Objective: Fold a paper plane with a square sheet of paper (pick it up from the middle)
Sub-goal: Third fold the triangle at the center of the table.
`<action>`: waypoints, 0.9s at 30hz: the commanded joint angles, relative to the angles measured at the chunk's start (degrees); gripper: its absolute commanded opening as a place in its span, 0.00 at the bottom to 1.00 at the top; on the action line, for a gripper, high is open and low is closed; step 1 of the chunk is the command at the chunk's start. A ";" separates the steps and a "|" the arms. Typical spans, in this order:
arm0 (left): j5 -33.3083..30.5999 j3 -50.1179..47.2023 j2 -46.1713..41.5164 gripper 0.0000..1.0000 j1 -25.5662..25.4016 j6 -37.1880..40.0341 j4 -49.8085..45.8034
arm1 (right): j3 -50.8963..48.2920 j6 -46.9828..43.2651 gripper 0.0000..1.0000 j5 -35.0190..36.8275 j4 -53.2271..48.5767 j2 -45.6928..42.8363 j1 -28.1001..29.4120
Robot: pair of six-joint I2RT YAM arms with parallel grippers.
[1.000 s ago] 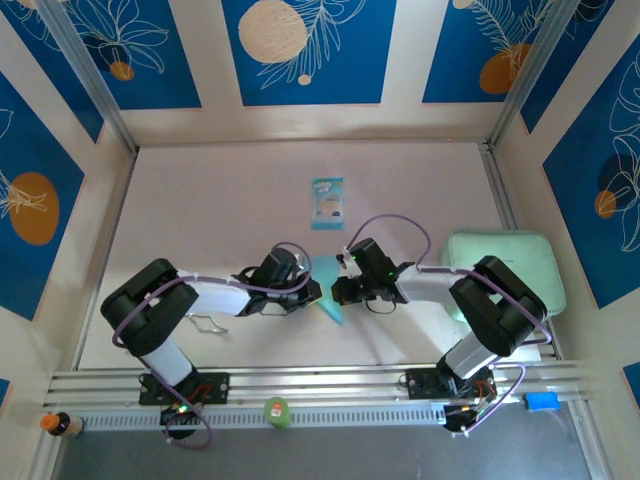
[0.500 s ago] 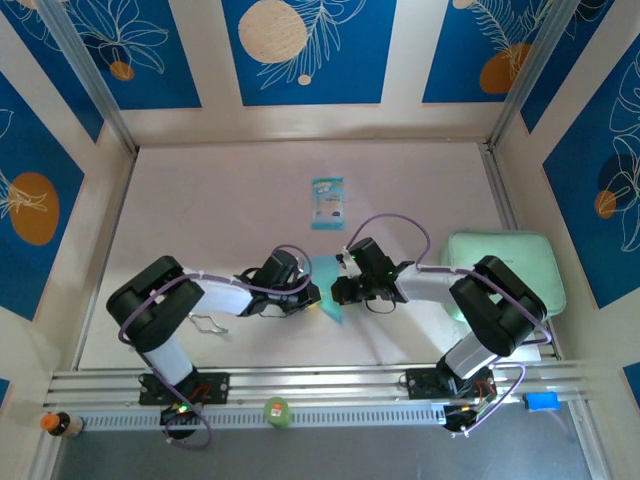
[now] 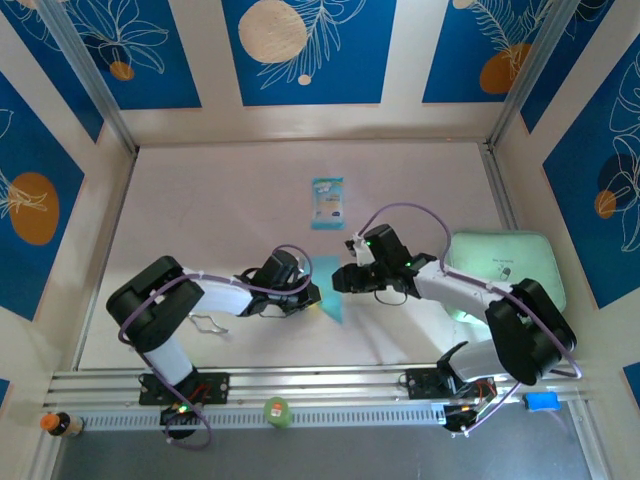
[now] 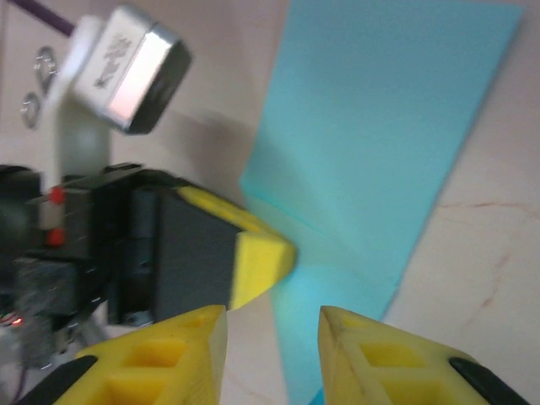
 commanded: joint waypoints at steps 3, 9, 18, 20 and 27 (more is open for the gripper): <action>-2.11 -1.05 -0.46 0.00 -0.29 1.00 -3.14 | 0.63 0.70 0.19 -11.01 -1.95 2.33 2.96; -2.11 -1.13 -0.49 0.00 -0.33 0.91 -3.13 | 3.58 -1.15 0.07 -7.56 -4.88 6.66 7.33; -1.93 -0.95 -0.40 0.00 -0.31 0.98 -3.22 | 6.55 -1.76 0.06 -3.20 -6.40 12.27 9.96; -1.93 -0.92 -0.47 0.00 -0.36 1.05 -3.36 | 6.69 -1.82 0.06 -2.87 -6.44 13.20 10.23; -2.02 -0.98 -0.67 0.00 -0.28 1.04 -3.57 | 5.72 -1.88 0.06 -0.88 -6.82 14.21 10.15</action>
